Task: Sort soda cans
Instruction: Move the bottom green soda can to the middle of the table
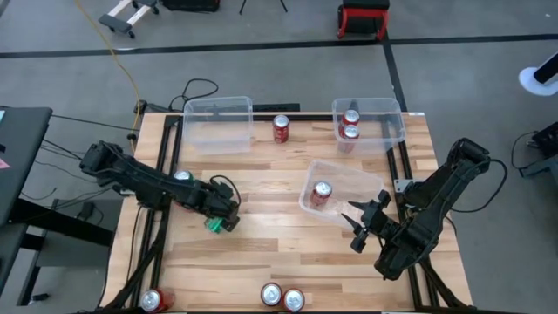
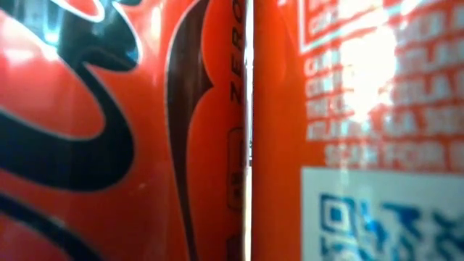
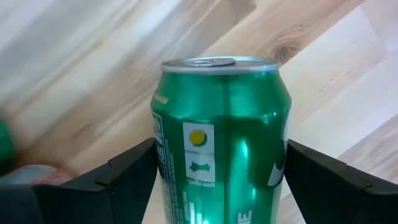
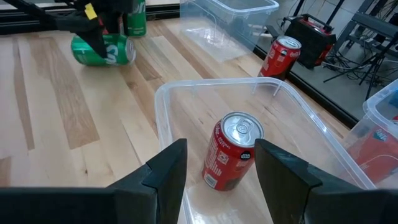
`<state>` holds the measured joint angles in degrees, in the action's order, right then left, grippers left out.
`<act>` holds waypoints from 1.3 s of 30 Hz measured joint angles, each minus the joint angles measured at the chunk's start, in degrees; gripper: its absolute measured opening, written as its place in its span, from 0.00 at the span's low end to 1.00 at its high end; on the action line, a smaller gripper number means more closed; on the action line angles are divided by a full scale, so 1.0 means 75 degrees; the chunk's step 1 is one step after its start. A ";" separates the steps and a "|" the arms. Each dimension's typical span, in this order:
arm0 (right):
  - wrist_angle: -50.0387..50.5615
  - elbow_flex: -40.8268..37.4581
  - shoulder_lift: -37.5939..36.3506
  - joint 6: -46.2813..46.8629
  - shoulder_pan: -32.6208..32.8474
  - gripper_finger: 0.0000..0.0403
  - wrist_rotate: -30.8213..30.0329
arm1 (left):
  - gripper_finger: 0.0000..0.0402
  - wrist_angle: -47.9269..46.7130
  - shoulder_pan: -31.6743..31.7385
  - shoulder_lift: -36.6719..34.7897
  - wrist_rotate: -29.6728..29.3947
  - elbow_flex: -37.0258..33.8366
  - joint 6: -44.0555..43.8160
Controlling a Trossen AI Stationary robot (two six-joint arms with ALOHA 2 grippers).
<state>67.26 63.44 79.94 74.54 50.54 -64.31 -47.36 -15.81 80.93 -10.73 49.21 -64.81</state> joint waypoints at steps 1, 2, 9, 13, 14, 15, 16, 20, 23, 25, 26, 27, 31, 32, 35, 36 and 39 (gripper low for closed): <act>0.0000 0.0000 0.0000 0.0000 0.0000 0.52 0.0000 | 0.78 -0.0143 0.0000 0.0000 -0.0035 0.0073 0.0073; 0.0000 0.0000 0.0000 0.0000 0.0000 0.52 0.0000 | 0.78 -0.0256 0.0000 0.0000 -0.0095 0.0142 0.0095; 0.0003 0.0000 0.0000 -0.0003 0.0000 0.52 0.0000 | 0.78 -0.0362 -0.0003 -0.0015 -0.0554 0.0515 0.0389; 0.0003 0.0000 0.0000 -0.0009 0.0000 0.52 0.0000 | 0.78 -0.0348 -0.0107 -0.0018 -0.1390 0.0544 0.0381; 0.0006 0.0000 0.0000 -0.0008 0.0000 0.52 0.0000 | 0.77 -0.0340 -0.0161 -0.0020 -0.1685 0.0544 0.0421; 0.0006 0.0000 0.0000 -0.0006 0.0000 0.52 0.0000 | 0.76 -0.0316 -0.0215 -0.0020 -0.1963 0.0547 0.0453; 0.0003 0.0000 0.0000 -0.0003 -0.0004 0.52 0.0000 | 0.75 -0.0268 -0.0264 -0.0020 -0.2244 0.0547 0.0517; -0.0149 0.0000 0.0000 -0.0027 -0.0155 0.52 -0.0034 | 0.74 0.0069 -0.0466 -0.0023 -0.3260 0.0550 0.0883; -0.0547 0.0000 0.0000 -0.0638 -0.0565 0.52 -0.0078 | 0.74 0.0659 -0.0587 -0.0023 -0.3925 0.0550 0.1505; -0.1027 0.0000 -0.0011 -0.1421 -0.1028 0.52 -0.0007 | 0.74 0.1261 -0.0665 -0.0023 -0.4269 0.0553 0.2093; -0.1328 0.0000 -0.0043 -0.1895 -0.1303 0.52 0.0087 | 0.74 0.1604 -0.0700 -0.0023 -0.4408 0.0553 0.2458; -0.1708 0.0000 -0.0098 -0.2468 -0.1609 0.52 0.0265 | 0.74 0.1962 -0.0737 -0.0026 -0.4514 0.0556 0.2846; -0.4070 0.0000 -0.0299 -0.5505 -0.3002 0.52 0.2044 | 0.73 0.3169 -0.0831 -0.0026 -0.4992 0.0559 0.4251; -0.4740 0.0000 -0.0312 -0.6271 -0.3378 0.52 0.2774 | 0.73 0.3354 -0.0833 -0.0026 -0.5161 0.0559 0.4444; -0.6340 0.0000 -0.0312 -0.7709 -0.4327 0.52 0.4837 | 0.73 0.3529 -0.0763 -0.0115 -0.5859 0.0562 0.4835; -0.6615 0.0000 -0.0319 -0.7890 -0.4602 0.52 0.5283 | 0.73 0.3563 -0.0684 -0.0184 -0.6124 0.0562 0.4972; -0.6744 0.0003 -0.0326 -0.7985 -0.5258 0.52 0.5686 | 0.73 0.3649 -0.0310 -0.0621 -0.6667 0.0562 0.5323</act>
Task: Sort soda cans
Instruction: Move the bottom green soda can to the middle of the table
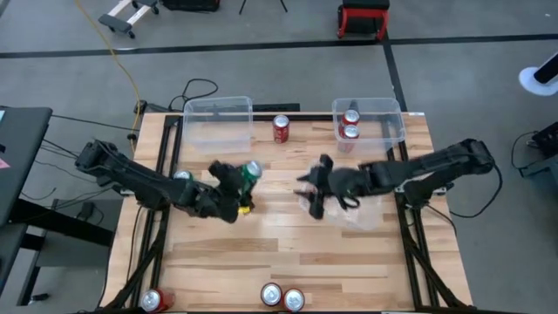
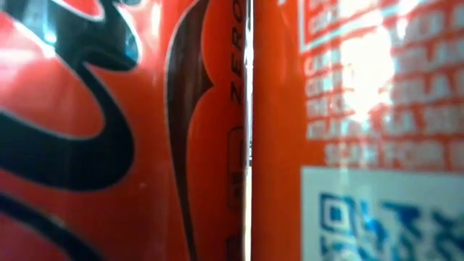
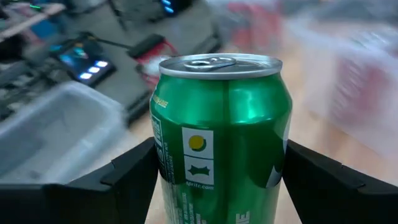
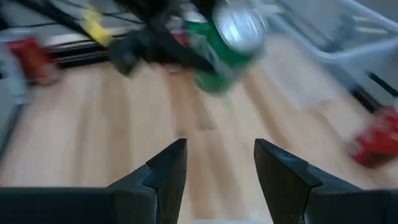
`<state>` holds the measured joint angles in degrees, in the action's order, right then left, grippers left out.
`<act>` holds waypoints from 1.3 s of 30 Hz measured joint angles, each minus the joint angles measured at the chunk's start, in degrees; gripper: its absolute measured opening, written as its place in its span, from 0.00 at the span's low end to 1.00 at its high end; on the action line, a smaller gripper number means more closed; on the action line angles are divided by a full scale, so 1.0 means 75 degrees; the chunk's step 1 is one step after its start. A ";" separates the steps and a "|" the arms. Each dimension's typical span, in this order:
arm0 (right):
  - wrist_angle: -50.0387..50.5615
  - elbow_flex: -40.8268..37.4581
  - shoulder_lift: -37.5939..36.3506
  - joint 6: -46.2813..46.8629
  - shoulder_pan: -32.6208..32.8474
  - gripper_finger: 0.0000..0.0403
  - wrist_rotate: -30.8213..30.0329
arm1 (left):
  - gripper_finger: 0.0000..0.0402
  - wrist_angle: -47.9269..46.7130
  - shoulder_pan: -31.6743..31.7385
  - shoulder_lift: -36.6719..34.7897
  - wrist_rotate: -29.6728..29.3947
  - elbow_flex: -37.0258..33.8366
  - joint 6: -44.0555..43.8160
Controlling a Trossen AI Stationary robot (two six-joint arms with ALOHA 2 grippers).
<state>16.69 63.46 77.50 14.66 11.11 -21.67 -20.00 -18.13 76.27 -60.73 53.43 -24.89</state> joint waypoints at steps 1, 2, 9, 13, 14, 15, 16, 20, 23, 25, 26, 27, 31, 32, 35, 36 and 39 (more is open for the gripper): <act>0.0085 0.0000 0.0003 0.0005 -0.0169 0.52 0.0008 | 0.73 0.0027 0.0188 -0.0221 -0.0047 0.0000 0.0121; 0.0173 0.0000 0.0003 0.0022 -0.0305 0.52 0.0008 | 0.73 0.0081 0.0398 -0.0453 -0.0071 0.0000 0.0267; 0.0483 -0.0006 0.0072 -0.0179 -0.0410 0.52 0.0128 | 0.73 0.1049 0.2331 -0.2075 0.0303 -0.0180 0.2018; 0.0478 -0.0006 0.0044 -0.0623 -0.0412 0.52 0.0125 | 0.73 0.2754 0.3607 -0.2485 0.1469 -0.0625 0.3169; 0.0473 -0.0006 0.0044 -0.0724 -0.0453 0.52 0.0125 | 0.73 0.3268 0.3923 -0.2503 0.1971 -0.0779 0.3280; 0.0466 -0.0006 0.0041 -0.0813 -0.0496 0.52 0.0125 | 0.73 0.3754 0.4221 -0.2497 0.2488 -0.0950 0.3347; 0.0468 -0.0006 0.0038 -0.0910 -0.0556 0.52 0.0124 | 0.73 0.4158 0.4499 -0.2460 0.2996 -0.1115 0.3363; 0.0469 -0.0006 0.0038 -0.1329 -0.0922 0.52 0.0125 | 0.73 0.5318 0.5000 -0.2000 0.4392 -0.1737 0.3102; 0.0415 -0.0006 0.0036 -0.1659 -0.1385 0.52 0.0513 | 0.73 0.5770 0.4884 -0.1621 0.4905 -0.2181 0.2948; 0.0367 -0.0006 0.0035 -0.1769 -0.1796 0.52 0.1246 | 0.73 0.6073 0.4623 -0.1408 0.5177 -0.2360 0.2842; 0.0337 -0.0006 0.0035 -0.1784 -0.1992 0.52 0.1641 | 0.73 0.6240 0.4450 -0.1339 0.5278 -0.2450 0.2812; 0.0293 -0.0006 0.0035 -0.1788 -0.2171 0.52 0.2021 | 0.73 0.6307 0.4232 -0.1289 0.5315 -0.2519 0.2788; 0.0121 -0.0006 0.0035 -0.1766 -0.2702 0.52 0.2911 | 0.73 0.6302 0.3312 -0.1242 0.5249 -0.2675 0.2798; 0.0075 -0.0006 0.0035 -0.1766 -0.2762 0.52 0.2960 | 0.73 0.6302 0.3084 -0.1246 0.5126 -0.2685 0.2795; -0.0108 -0.0006 0.0035 -0.1784 -0.2810 0.52 0.2975 | 0.73 0.6756 0.2444 -0.1003 0.4493 -0.2852 0.2830; -0.0191 -0.0006 0.0033 -0.1784 -0.2805 0.52 0.2976 | 0.73 0.6965 0.2273 -0.0847 0.4277 -0.2963 0.2826; -0.0523 -0.0006 0.0033 -0.1772 -0.2706 0.52 0.2984 | 0.73 0.7740 0.1928 -0.0244 0.3834 -0.3336 0.2720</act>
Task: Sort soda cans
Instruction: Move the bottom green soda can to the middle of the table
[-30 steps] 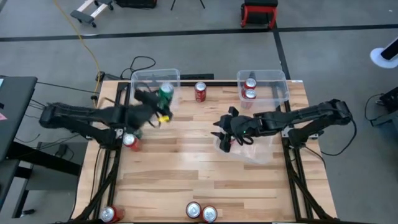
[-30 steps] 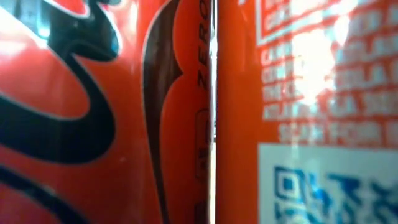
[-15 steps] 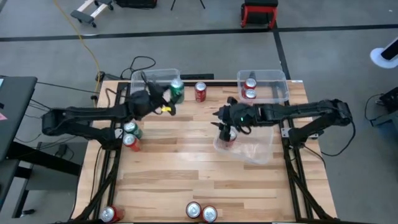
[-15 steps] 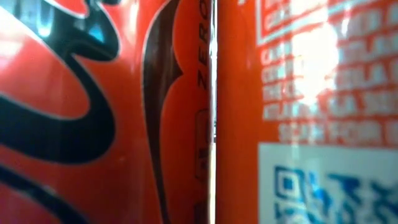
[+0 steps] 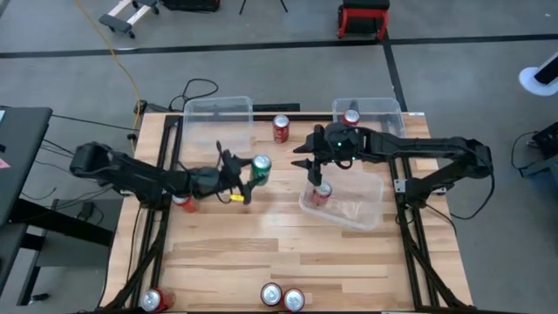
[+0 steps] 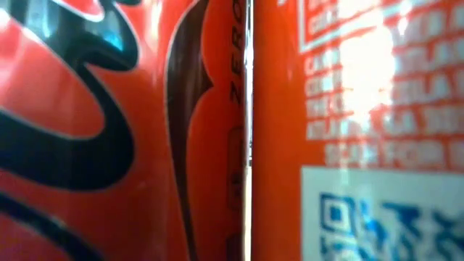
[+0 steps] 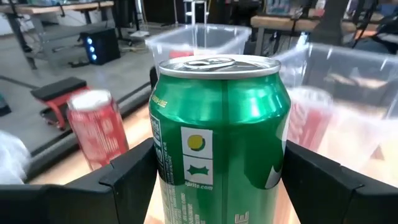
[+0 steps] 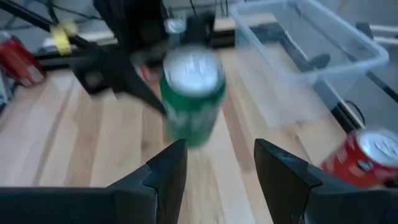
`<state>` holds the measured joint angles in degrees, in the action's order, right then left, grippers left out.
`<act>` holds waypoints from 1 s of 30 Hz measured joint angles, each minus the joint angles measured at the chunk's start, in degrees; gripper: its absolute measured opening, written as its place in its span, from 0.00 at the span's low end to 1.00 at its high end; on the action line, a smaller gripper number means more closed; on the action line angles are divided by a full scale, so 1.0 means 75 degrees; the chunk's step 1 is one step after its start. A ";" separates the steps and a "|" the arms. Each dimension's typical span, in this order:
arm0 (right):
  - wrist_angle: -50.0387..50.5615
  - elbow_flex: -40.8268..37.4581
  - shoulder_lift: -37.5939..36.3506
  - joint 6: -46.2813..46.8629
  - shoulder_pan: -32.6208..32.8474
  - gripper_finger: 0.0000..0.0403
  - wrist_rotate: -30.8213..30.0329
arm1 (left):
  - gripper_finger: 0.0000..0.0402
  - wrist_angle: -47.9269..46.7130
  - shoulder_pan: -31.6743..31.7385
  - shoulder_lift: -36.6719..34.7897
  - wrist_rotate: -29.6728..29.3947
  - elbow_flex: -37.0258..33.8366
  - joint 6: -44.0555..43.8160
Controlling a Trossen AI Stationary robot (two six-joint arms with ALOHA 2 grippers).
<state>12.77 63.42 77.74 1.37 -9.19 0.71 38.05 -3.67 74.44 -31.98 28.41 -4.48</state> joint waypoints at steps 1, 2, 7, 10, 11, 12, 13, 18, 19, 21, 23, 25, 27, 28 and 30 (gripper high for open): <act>-0.0102 0.0000 -0.0001 -0.0003 0.0048 0.52 0.0000 | 0.73 0.0277 -0.0082 0.0212 -0.0082 -0.0087 -0.0052; -0.0190 0.0000 -0.0001 -0.0003 0.0100 0.52 0.0000 | 0.73 0.0492 -0.0140 0.0409 -0.0175 -0.0160 -0.0089; -0.0273 0.0004 -0.0001 0.0016 0.0363 0.52 0.0003 | 0.73 0.0758 -0.0356 0.1198 -0.0321 -0.0222 -0.0475; -0.0158 0.0006 -0.0001 0.0078 0.0539 0.52 0.0002 | 0.73 0.0779 -0.0564 0.1559 -0.0404 -0.0219 -0.0711; -0.0134 0.0006 -0.0001 0.0079 0.0595 0.52 0.0003 | 0.73 0.0870 -0.0627 0.1706 -0.0503 -0.0216 -0.0784; -0.0125 0.0006 -0.0001 0.0079 0.0663 0.52 0.0001 | 0.73 0.0932 -0.0678 0.1842 -0.0587 -0.0206 -0.0856; -0.0131 0.0006 -0.0001 0.0079 0.0738 0.52 0.0003 | 0.73 0.0953 -0.0717 0.1975 -0.0656 -0.0199 -0.0934; -0.0185 0.0006 -0.0001 0.0041 0.1044 0.52 -0.0032 | 0.73 0.1229 -0.0803 0.2608 -0.0893 -0.0199 -0.1341; -0.0185 0.0006 -0.0001 0.0038 0.1086 0.52 -0.0048 | 0.73 0.1321 -0.0808 0.2697 -0.0893 -0.0196 -0.1425; -0.0174 0.0006 -0.0001 0.0035 0.1141 0.52 -0.0066 | 0.73 0.1368 -0.0808 0.2805 -0.0909 -0.0187 -0.1597; -0.0115 0.0006 -0.0001 0.0034 0.1186 0.52 -0.0082 | 0.73 0.1409 -0.0808 0.2902 -0.0919 -0.0176 -0.1772; -0.0092 0.0006 -0.0001 0.0032 0.1183 0.52 -0.0082 | 0.74 0.1318 -0.0811 0.2937 -0.0901 -0.0172 -0.1930; -0.0025 0.0006 -0.0001 0.0029 0.1177 0.52 -0.0085 | 0.76 0.1174 -0.0808 0.2928 -0.0744 -0.0172 -0.2058; 0.0002 0.0006 -0.0001 0.0029 0.1177 0.52 -0.0085 | 0.77 0.1151 -0.0814 0.2931 -0.0697 -0.0168 -0.2077; -0.0082 -0.0068 -0.0001 0.0012 0.1177 0.52 -0.0085 | 0.80 0.1114 -0.0881 0.2931 -0.0675 -0.0166 -0.2059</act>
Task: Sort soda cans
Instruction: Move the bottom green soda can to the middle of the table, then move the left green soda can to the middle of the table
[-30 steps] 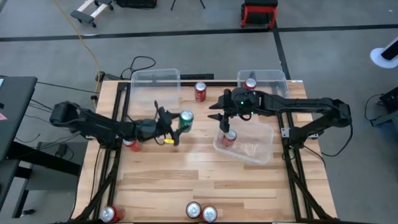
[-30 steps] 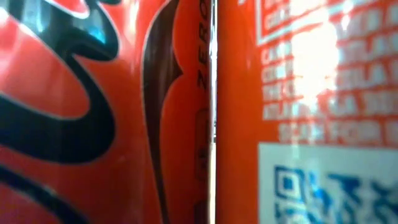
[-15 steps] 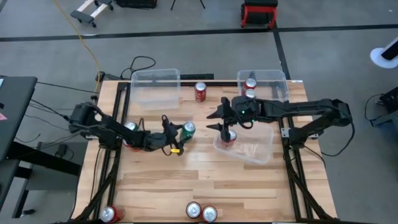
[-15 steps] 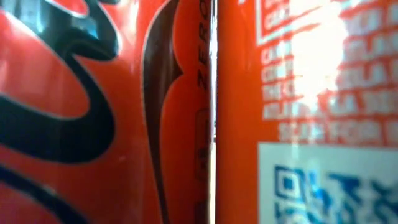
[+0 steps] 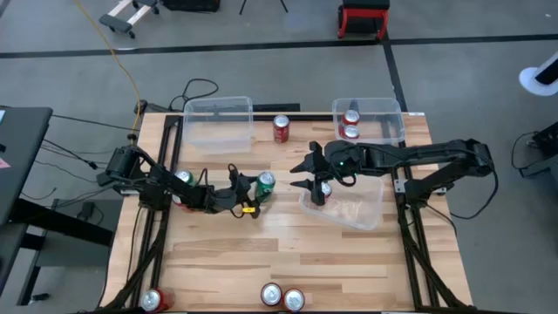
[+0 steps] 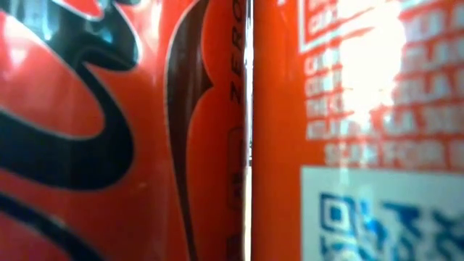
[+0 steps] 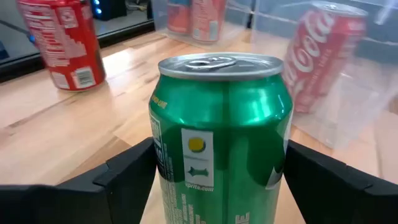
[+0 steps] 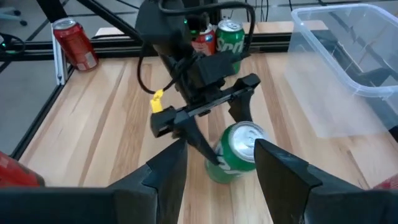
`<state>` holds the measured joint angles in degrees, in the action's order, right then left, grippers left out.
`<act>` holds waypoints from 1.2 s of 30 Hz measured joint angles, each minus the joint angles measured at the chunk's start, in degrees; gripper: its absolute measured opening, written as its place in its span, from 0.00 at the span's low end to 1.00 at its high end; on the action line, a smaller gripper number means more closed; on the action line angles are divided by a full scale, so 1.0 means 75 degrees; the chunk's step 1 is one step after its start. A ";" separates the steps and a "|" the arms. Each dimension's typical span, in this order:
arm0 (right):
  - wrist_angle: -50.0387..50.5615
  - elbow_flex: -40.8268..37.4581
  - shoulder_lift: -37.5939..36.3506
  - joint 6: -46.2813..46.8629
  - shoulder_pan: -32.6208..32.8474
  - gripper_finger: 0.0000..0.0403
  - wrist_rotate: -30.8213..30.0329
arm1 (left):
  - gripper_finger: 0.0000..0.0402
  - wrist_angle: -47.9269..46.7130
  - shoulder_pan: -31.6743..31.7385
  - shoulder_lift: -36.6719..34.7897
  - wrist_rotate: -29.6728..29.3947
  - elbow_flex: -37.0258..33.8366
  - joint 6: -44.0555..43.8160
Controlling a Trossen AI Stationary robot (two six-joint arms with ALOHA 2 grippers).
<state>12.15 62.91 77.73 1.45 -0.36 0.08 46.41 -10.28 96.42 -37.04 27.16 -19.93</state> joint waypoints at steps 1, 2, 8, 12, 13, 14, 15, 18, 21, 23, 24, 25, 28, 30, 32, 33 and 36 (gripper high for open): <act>-0.0128 -0.0090 0.0000 0.0000 0.0000 0.52 -0.0006 | 0.80 -0.0014 -0.0037 0.0000 0.0049 0.0000 0.0030; -0.0207 -0.0173 0.0000 0.0000 0.0000 0.52 -0.0006 | 0.81 -0.0028 -0.0074 0.0000 0.0103 -0.0003 0.0040; -0.0349 -0.0486 0.0003 0.0004 -0.0063 0.52 -0.0022 | 0.82 -0.0326 -0.0312 0.0064 0.0234 -0.0055 0.0280; -0.0389 -0.0529 0.0003 0.0125 -0.0145 0.52 -0.0023 | 0.82 -0.0156 -0.0416 0.0032 0.0225 -0.0035 0.0280; -0.0390 -0.0529 0.0003 0.0136 -0.0175 0.52 -0.0023 | 0.82 -0.0179 -0.0438 -0.0001 0.0220 -0.0035 0.0280; -0.0392 -0.0529 0.0003 0.0144 -0.0184 0.52 -0.0023 | 0.82 -0.0181 -0.0457 -0.0044 0.0206 -0.0038 0.0282; -0.0388 -0.0529 0.0003 0.0146 -0.0181 0.52 -0.0023 | 0.82 -0.0171 -0.0471 -0.0111 0.0187 -0.0032 0.0315; -0.0401 -0.0529 0.0003 0.0146 -0.0169 0.52 -0.0020 | 0.82 -0.0532 -0.0516 -0.0574 0.0167 0.0039 0.0527; -0.0430 -0.0529 0.0003 0.0145 -0.0139 0.52 -0.0020 | 0.82 -0.1522 -0.0516 -0.1281 0.0161 0.0167 0.0599; -0.0430 -0.0529 0.0003 0.0143 -0.0102 0.52 -0.0020 | 0.82 -0.2512 -0.0516 -0.1885 0.0132 0.0322 0.0421; -0.0427 -0.0529 0.0003 0.0141 -0.0099 0.52 -0.0020 | 0.82 -0.3128 -0.0516 -0.2215 0.0083 0.0418 0.0236; -0.0427 -0.0529 0.0003 0.0137 -0.0098 0.52 -0.0020 | 0.83 -0.3818 -0.0516 -0.2565 -0.0001 0.0522 -0.0052; -0.0400 -0.0529 0.0003 0.0100 -0.0087 0.52 -0.0020 | 0.83 -0.5866 -0.0515 -0.3637 -0.0168 0.0929 -0.1048; -0.0388 -0.0529 0.0003 0.0026 -0.0087 0.52 -0.0017 | 0.83 -0.7488 -0.0513 -0.4315 -0.0309 0.1258 -0.1860; -0.0368 -0.0529 0.0003 0.0023 -0.0089 0.52 -0.0017 | 0.83 -0.9096 -0.0513 -0.4914 -0.0340 0.1624 -0.2619; -0.0370 -0.0529 0.0003 0.0016 -0.0090 0.52 -0.0017 | 0.83 -0.9960 -0.0513 -0.5167 -0.0345 0.1794 -0.3029; -0.0368 -0.0529 0.0003 -0.0016 -0.0090 0.52 -0.0017 | 0.83 -1.2248 -0.0444 -0.5745 -0.0346 0.2304 -0.4526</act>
<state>9.39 58.94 77.76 1.33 -1.04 -0.05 -45.46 -13.61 53.33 -39.64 44.44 -53.87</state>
